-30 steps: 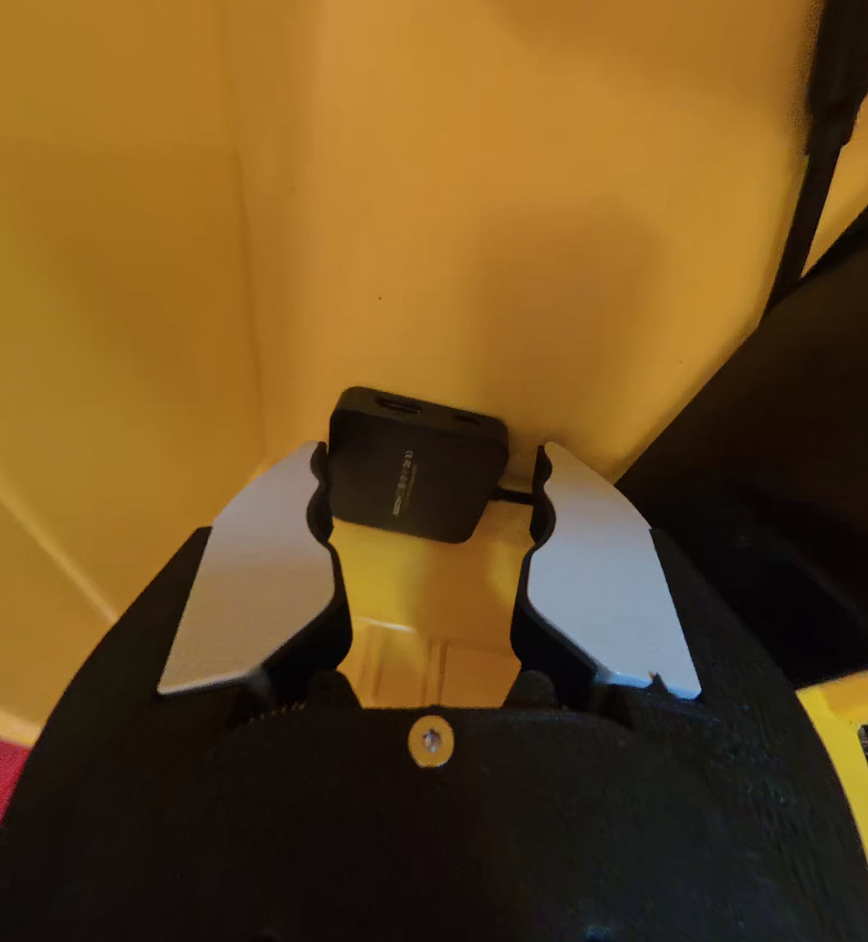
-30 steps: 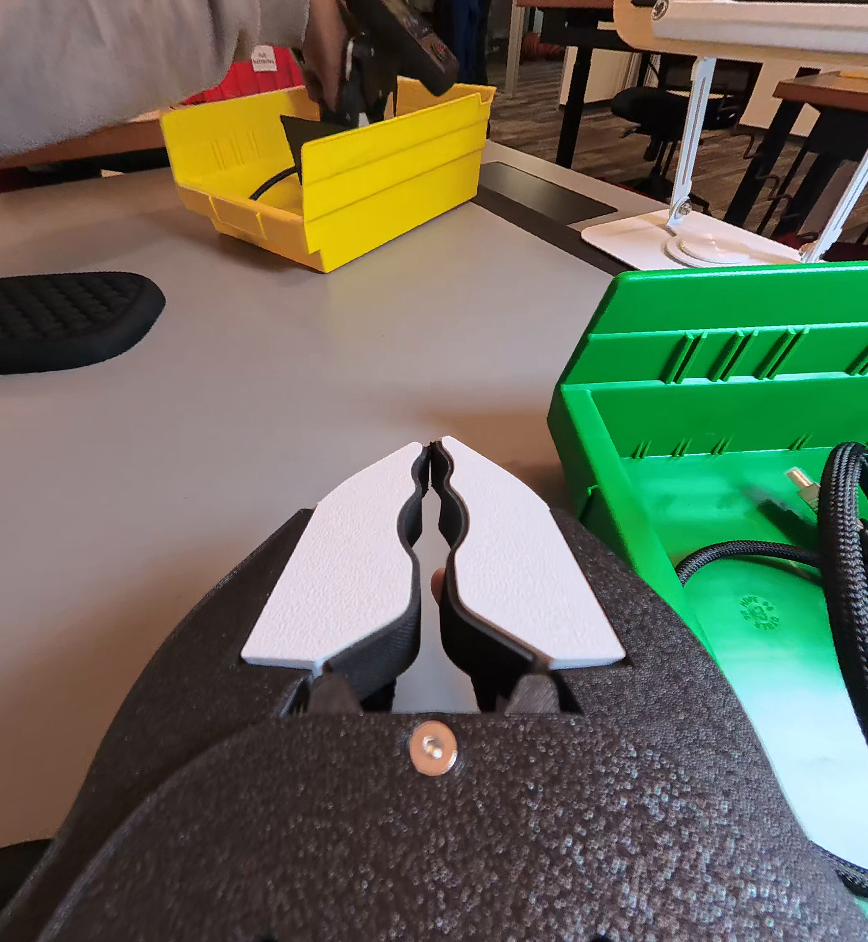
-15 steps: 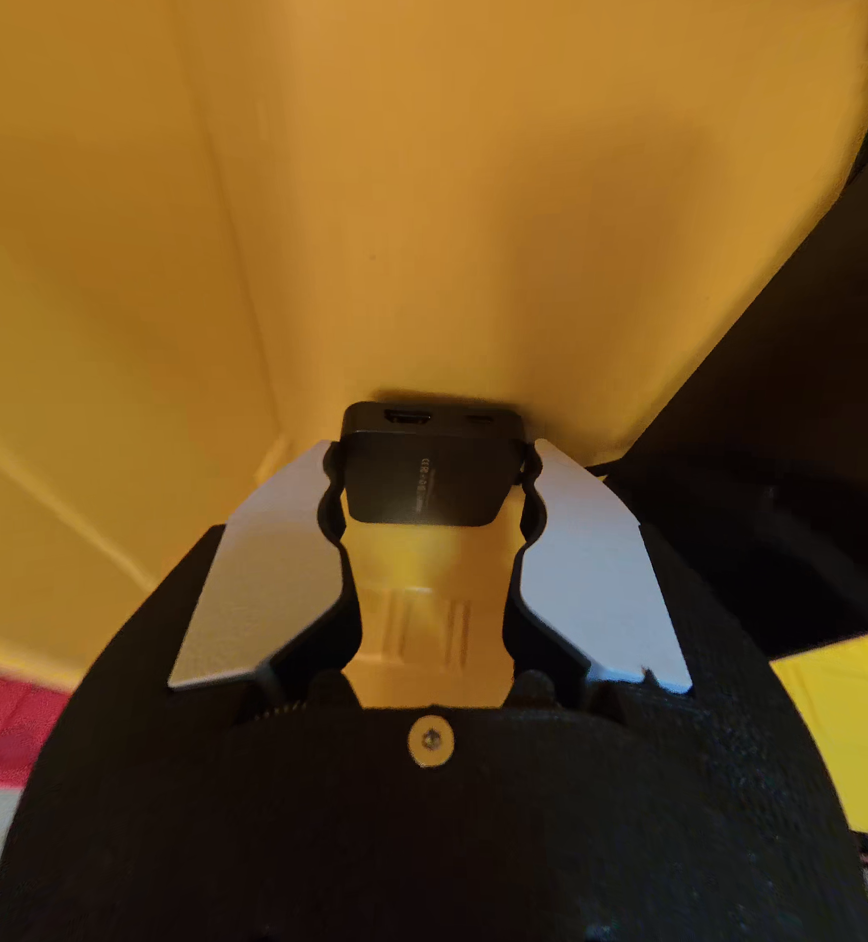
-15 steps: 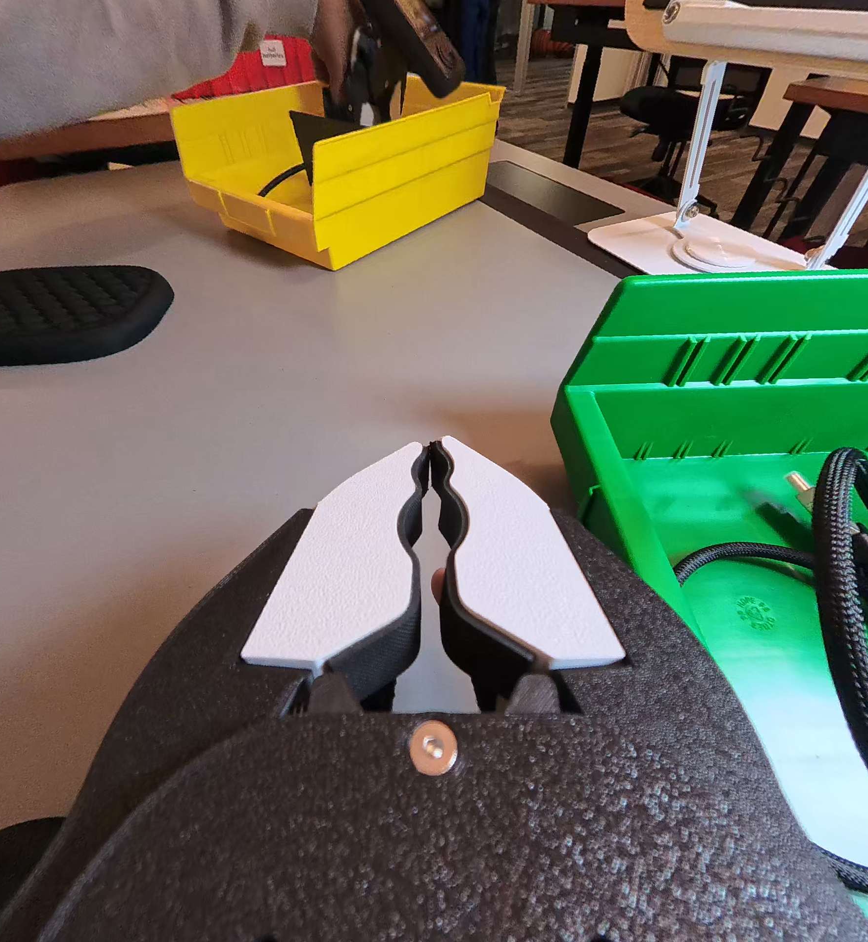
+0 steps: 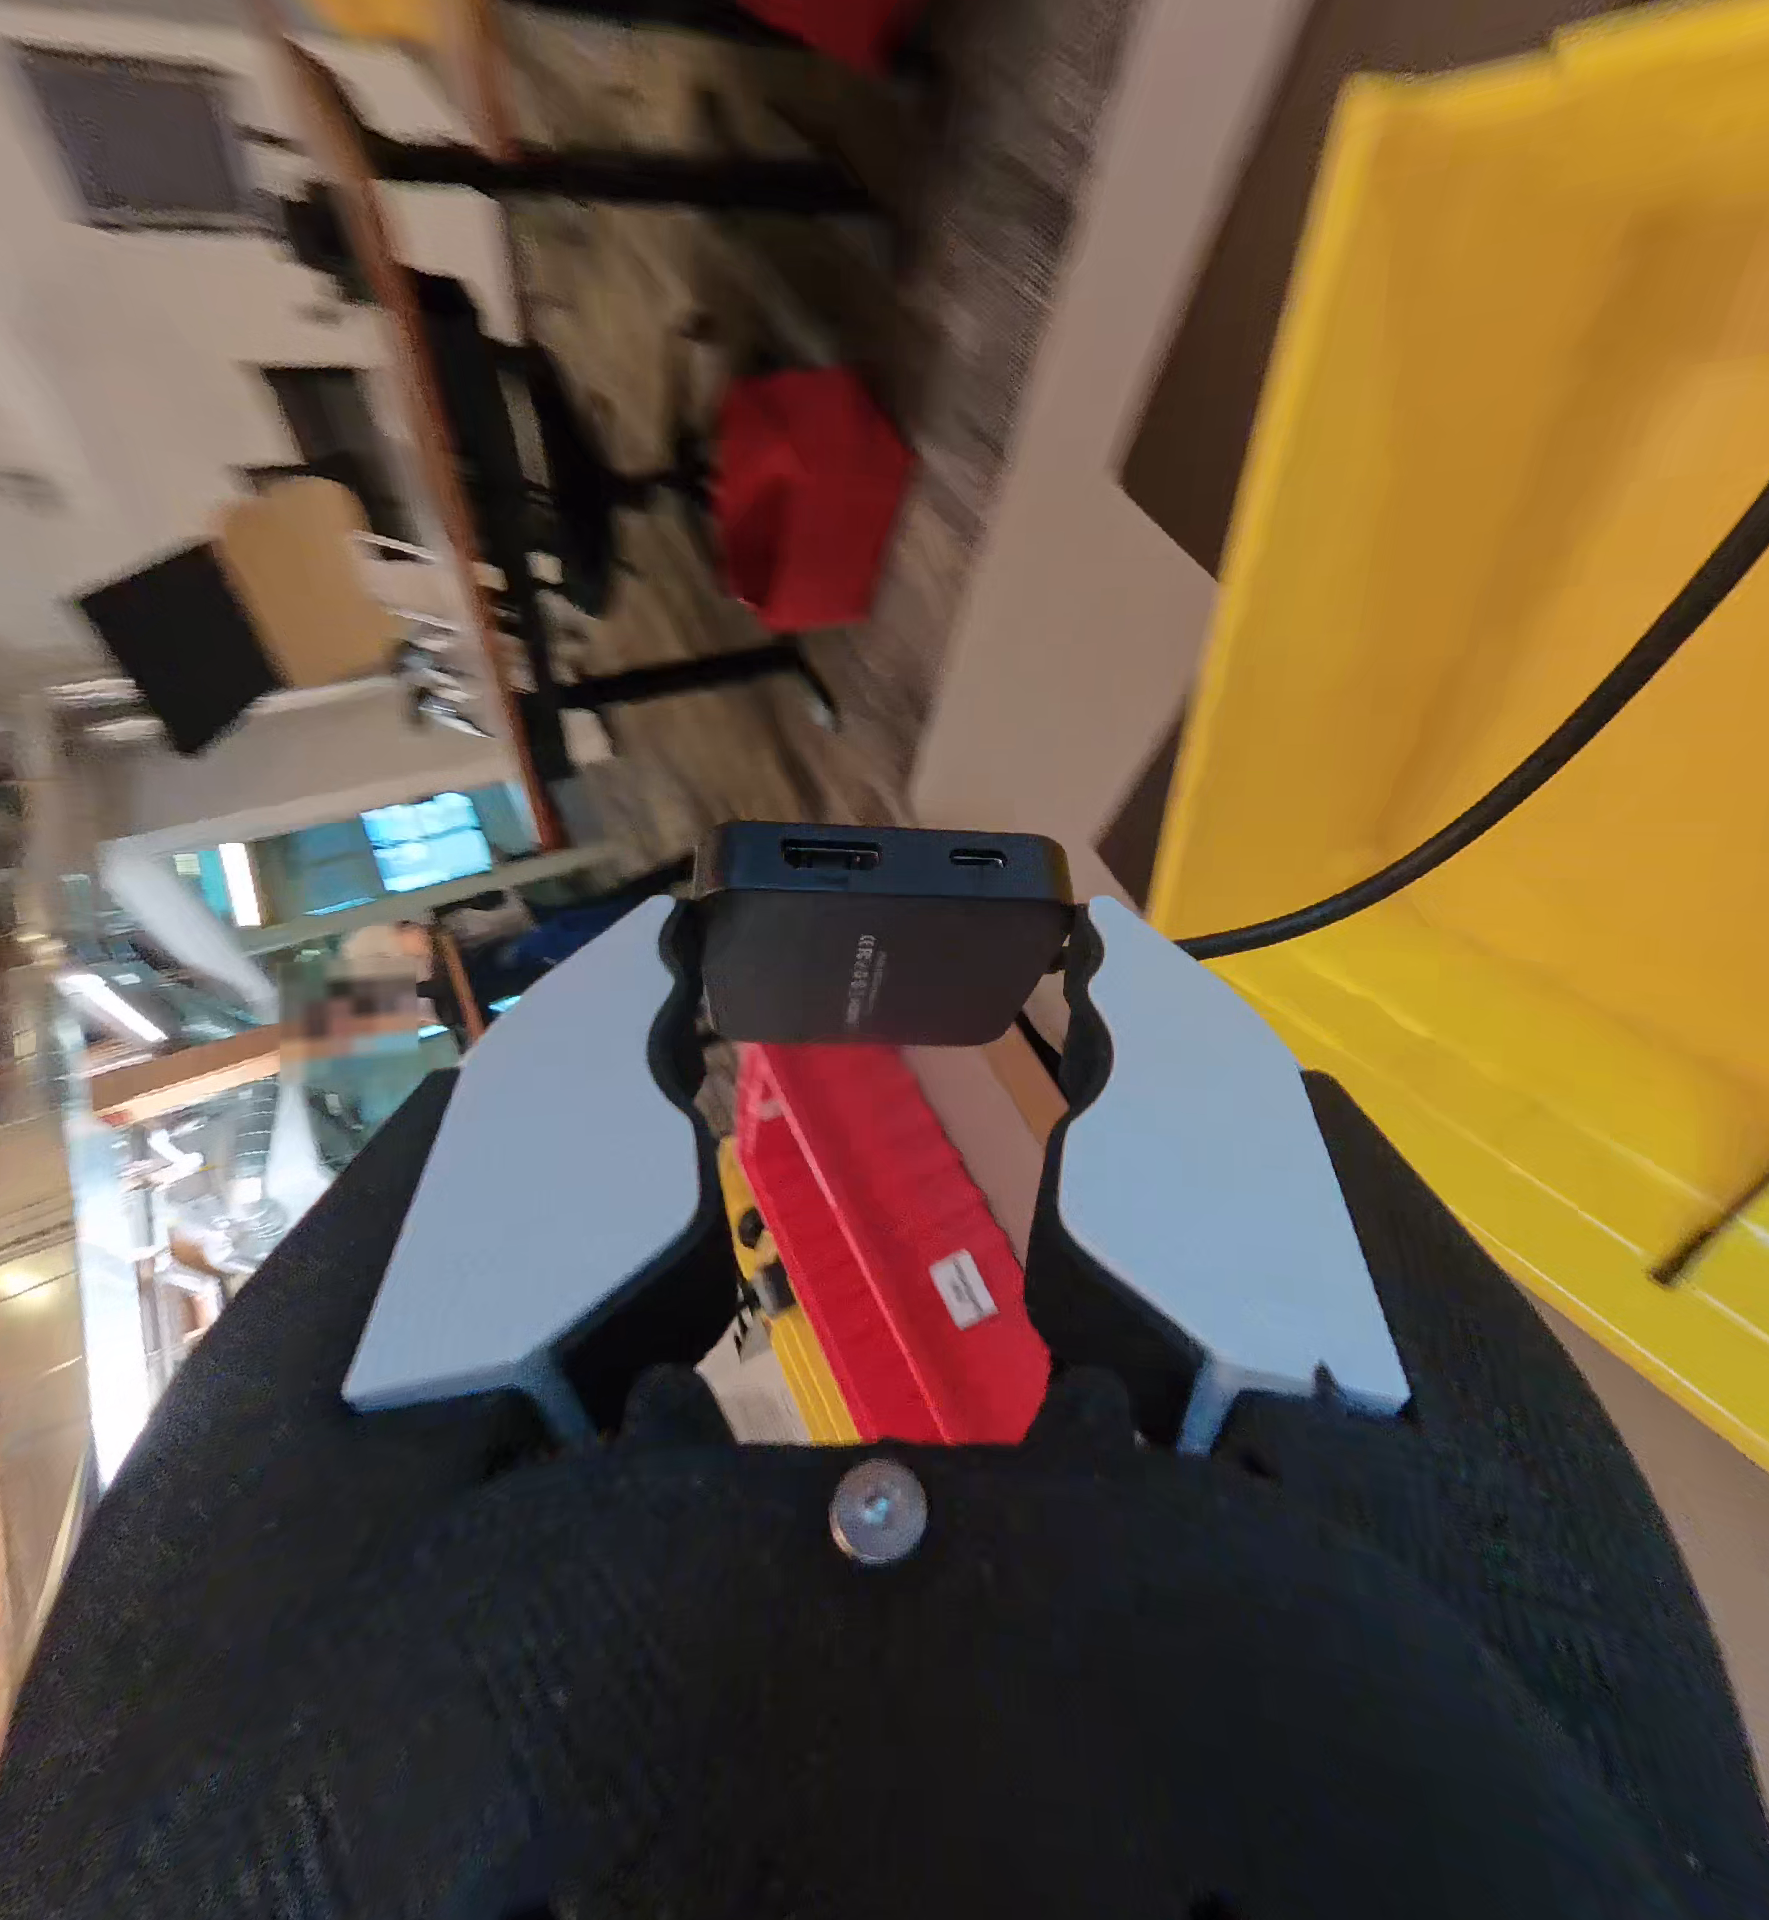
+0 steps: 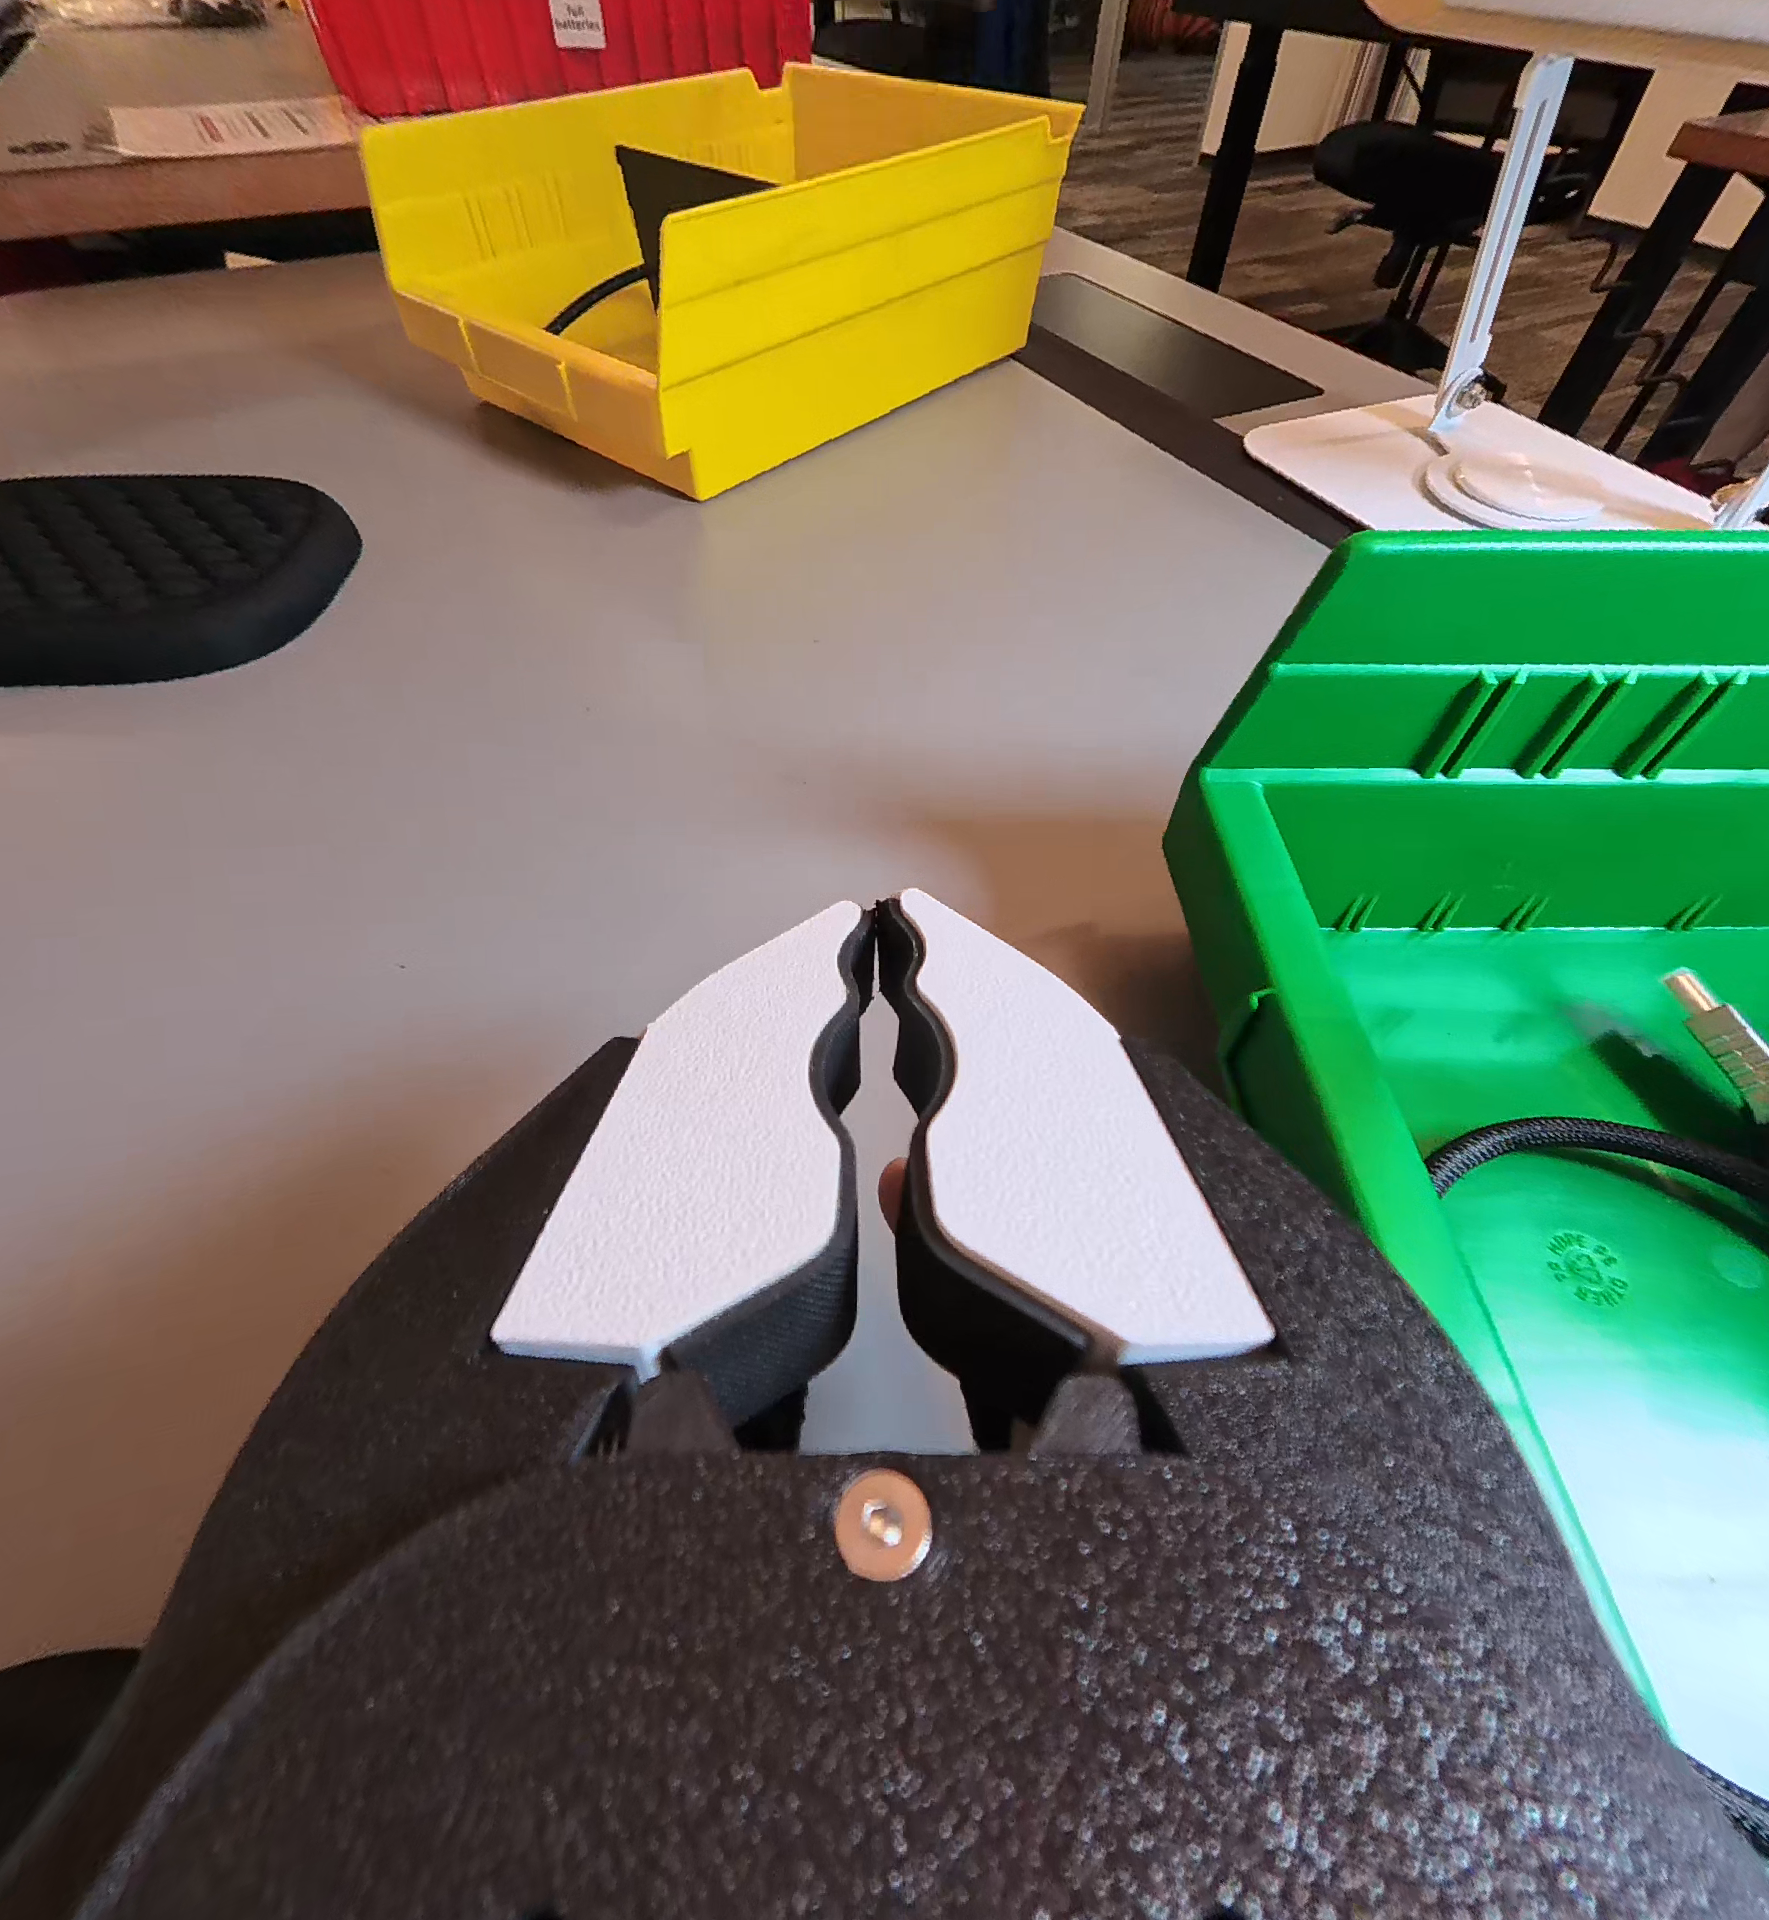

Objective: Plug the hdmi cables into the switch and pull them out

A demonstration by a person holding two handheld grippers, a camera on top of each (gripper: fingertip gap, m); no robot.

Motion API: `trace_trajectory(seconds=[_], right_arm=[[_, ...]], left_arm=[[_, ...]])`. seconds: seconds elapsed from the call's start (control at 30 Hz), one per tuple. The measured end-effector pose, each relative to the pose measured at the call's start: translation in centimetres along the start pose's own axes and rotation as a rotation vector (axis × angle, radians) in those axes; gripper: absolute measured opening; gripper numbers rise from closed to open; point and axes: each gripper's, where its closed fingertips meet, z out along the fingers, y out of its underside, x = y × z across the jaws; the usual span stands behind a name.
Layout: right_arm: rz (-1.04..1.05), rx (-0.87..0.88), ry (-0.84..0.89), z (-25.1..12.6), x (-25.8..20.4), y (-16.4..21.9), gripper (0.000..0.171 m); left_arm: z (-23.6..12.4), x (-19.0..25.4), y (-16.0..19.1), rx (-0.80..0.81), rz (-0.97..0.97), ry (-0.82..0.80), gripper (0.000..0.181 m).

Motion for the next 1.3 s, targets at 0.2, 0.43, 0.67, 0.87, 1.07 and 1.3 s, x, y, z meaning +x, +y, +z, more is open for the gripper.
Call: trace_trajectory(seconds=[0.2, 0.43, 0.67, 0.87, 1.07, 1.3], right_arm=[[-0.029, 0.044, -0.011, -0.3, -0.8, -1.0, 0.001], [-0.054, 0.146, -0.035, -0.6, -2.1, -2.9, 0.007], [-0.233, 0.200, 0.107, 1.6, -4.5, -6.5, 0.036], [-0.562, 0.217, 0.311, 5.5, -7.3, -11.3, 0.038], [-0.716, 0.233, 0.351, 5.9, -6.6, -9.9, 0.015], [-0.444, 0.279, 0.038, 4.7, -8.2, -8.7, 0.014]], left_arm=[[-10.2, -2.9, -4.7, 0.417, -0.231, -0.102, 0.068], [-21.8, 7.5, -12.9, 1.043, -0.569, 0.361, 0.069], [-29.9, 19.7, -19.6, 1.422, -0.883, 0.989, 0.068], [-33.0, 24.0, -21.8, 1.470, -1.051, 1.354, 0.068], [-31.6, 26.7, -21.5, 1.437, -0.962, 1.178, 0.068], [-30.6, 28.5, -21.5, 1.423, -0.670, 0.922, 0.054]])
